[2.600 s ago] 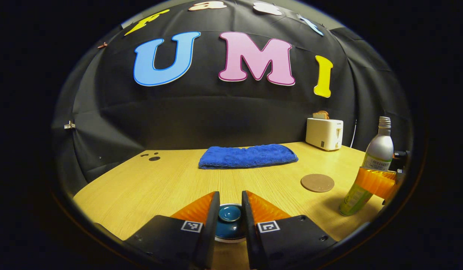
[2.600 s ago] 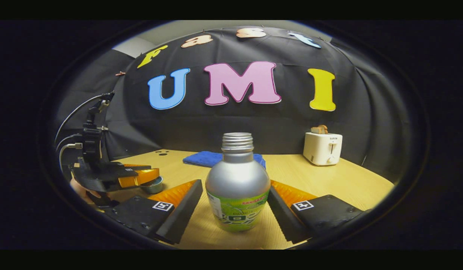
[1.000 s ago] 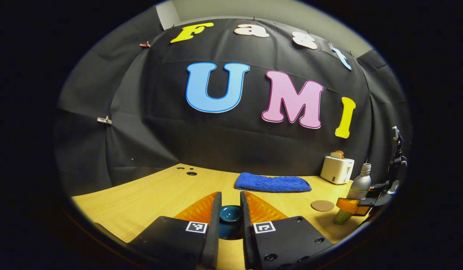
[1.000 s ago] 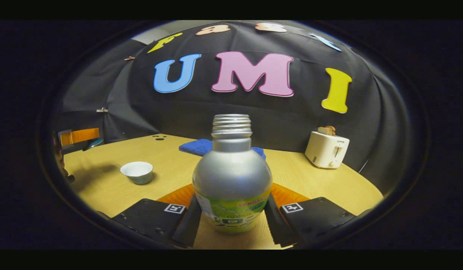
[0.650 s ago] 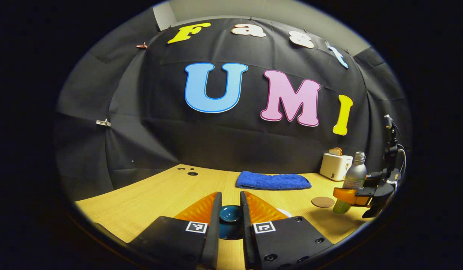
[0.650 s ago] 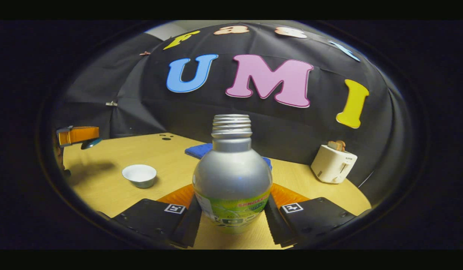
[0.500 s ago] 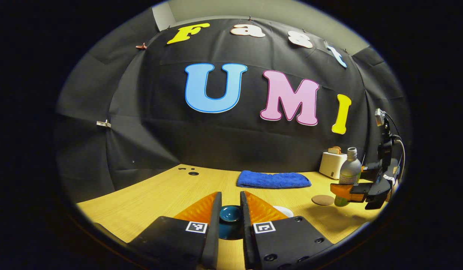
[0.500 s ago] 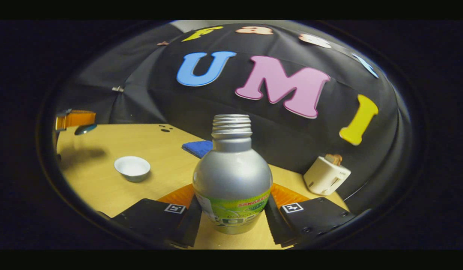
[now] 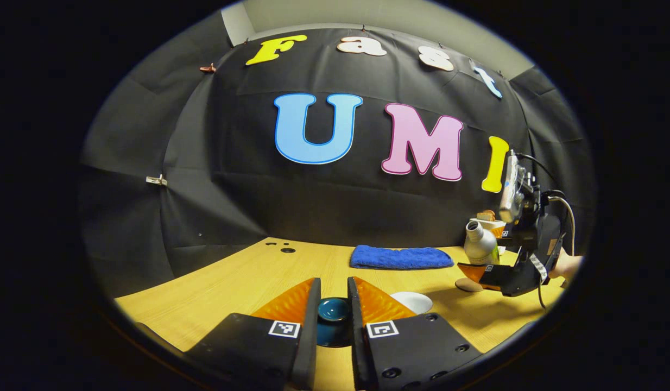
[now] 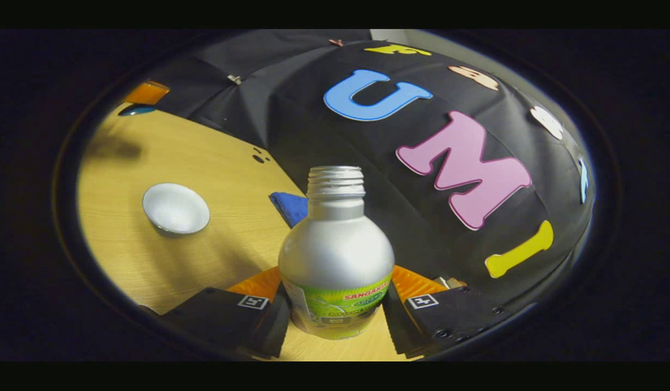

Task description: Open the teacup lid with one hand, grasp the water bottle and pour water into the teacup with the other hand; after pouring, place the water bottle on the coaster and then close the teacup lid.

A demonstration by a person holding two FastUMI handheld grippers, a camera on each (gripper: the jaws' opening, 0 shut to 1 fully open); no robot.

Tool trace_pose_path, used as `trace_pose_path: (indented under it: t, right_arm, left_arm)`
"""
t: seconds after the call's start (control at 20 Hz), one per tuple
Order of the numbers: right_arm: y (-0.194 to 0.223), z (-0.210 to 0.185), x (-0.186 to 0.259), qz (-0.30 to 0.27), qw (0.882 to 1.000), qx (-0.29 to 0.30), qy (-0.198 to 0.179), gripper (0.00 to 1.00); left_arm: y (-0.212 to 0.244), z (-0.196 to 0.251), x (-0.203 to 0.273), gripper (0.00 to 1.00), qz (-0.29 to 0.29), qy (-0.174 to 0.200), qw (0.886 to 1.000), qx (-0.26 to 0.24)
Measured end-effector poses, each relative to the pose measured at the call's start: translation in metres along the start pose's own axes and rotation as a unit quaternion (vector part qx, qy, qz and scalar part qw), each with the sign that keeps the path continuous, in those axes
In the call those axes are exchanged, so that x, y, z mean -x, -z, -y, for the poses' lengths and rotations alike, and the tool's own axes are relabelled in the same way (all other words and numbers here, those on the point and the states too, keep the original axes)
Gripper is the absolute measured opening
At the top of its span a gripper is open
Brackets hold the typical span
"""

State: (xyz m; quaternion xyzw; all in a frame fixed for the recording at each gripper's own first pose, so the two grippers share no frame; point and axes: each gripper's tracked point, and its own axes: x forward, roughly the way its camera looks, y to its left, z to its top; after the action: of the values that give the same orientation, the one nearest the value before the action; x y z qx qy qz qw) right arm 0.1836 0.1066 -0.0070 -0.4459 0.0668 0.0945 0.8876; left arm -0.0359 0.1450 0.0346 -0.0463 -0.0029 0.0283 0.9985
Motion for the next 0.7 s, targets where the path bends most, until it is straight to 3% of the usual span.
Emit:
trace_pose_path:
  t: [0.2, 0.45, 0.5, 0.7]
  right_arm:
    - [-0.010, -0.003, -0.003, 0.017, 0.995, 0.099, 0.024, 0.77]
    - [-0.020, -0.029, -0.019, 0.040, 0.984, 0.174, 0.006, 0.73]
    - [-0.022, -0.034, -0.021, 0.045, 0.980, 0.193, 0.004, 0.80]
    - [-0.023, -0.050, -0.032, 0.053, 0.971, 0.231, -0.010, 0.77]
  left_arm:
    - [0.000, -0.004, 0.001, 0.30, 0.000, -0.003, 1.000, 0.000]
    - [-0.003, -0.007, -0.001, 0.30, 0.001, -0.008, 1.000, 0.003]
    - [-0.005, -0.010, 0.000, 0.30, 0.003, -0.010, 1.000, 0.002]
    - [-0.008, -0.020, 0.004, 0.30, 0.008, -0.022, 1.000, -0.007]
